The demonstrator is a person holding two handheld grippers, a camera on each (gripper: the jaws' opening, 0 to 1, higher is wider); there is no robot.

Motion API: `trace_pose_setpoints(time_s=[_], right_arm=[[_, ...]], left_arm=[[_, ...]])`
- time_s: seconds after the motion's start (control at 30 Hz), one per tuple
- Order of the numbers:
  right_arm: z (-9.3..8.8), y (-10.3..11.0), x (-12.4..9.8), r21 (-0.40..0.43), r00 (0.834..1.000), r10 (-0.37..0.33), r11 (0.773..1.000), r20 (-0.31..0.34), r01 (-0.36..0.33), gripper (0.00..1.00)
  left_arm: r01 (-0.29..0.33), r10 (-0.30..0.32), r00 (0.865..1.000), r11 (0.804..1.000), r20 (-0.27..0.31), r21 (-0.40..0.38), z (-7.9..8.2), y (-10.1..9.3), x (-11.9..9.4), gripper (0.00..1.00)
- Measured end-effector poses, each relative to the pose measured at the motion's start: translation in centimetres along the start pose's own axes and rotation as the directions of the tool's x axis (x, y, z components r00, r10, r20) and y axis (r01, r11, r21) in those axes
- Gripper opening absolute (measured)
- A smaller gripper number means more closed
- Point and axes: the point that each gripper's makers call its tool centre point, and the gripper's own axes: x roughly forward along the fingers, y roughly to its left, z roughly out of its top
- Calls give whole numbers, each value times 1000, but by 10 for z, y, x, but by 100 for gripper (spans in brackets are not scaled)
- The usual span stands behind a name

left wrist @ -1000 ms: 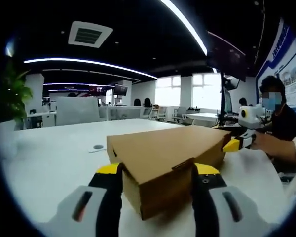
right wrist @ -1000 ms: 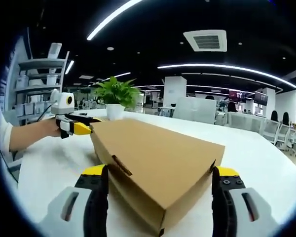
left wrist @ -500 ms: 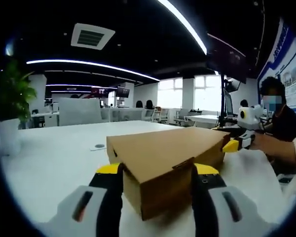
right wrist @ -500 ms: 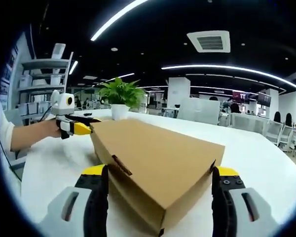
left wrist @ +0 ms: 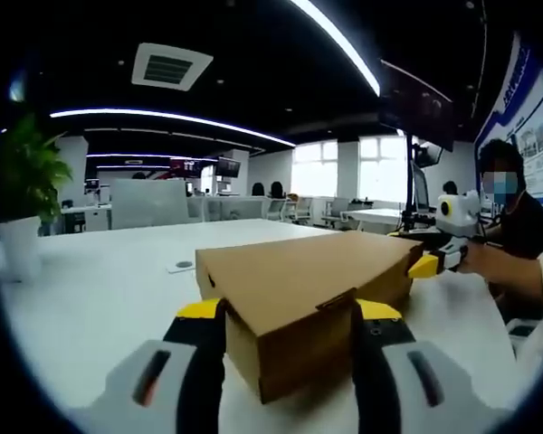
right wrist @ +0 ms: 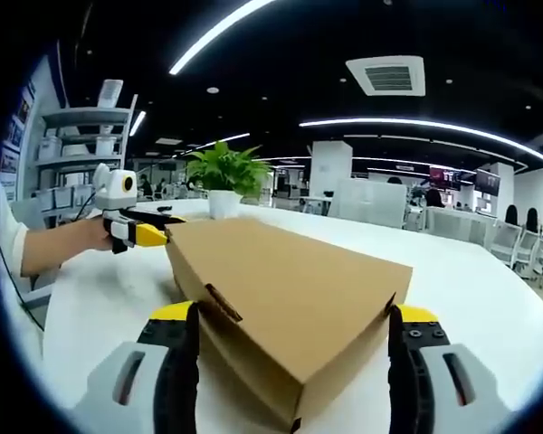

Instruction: Operate the shoe box by opening the lid, removing the specified soft item, and placing it in the target area until the item is outside and the box remains undamaged.

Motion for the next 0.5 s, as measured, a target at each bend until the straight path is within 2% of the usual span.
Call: trace_pose_setpoints(time_s=[0.5], right_arm=[[0, 4, -4, -3, 1000, 27, 1000, 11, -27, 88]], left_arm=[[-25, 25, 1000, 1000, -1, -3, -1, -7, -9, 56]])
